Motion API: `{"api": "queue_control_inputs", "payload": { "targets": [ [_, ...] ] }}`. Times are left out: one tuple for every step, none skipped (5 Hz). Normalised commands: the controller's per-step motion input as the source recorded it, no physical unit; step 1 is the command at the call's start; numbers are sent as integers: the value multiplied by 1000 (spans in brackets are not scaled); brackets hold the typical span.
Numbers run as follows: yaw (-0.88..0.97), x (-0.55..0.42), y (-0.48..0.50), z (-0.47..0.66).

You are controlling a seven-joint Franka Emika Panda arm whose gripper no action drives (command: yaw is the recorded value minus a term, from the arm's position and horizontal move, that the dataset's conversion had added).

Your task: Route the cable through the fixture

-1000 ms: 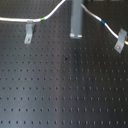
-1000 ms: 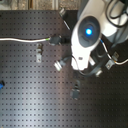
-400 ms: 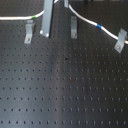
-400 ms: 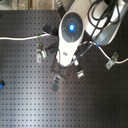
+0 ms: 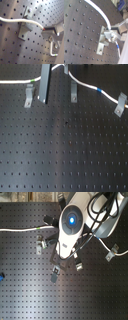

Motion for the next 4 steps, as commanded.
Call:
{"api": "queue_control_inputs", "payload": {
  "targets": [
    [80, -8, 59, 364],
    [117, -8, 128, 383],
    [200, 45, 174, 341],
    [220, 61, 129, 258]
  ]
}}
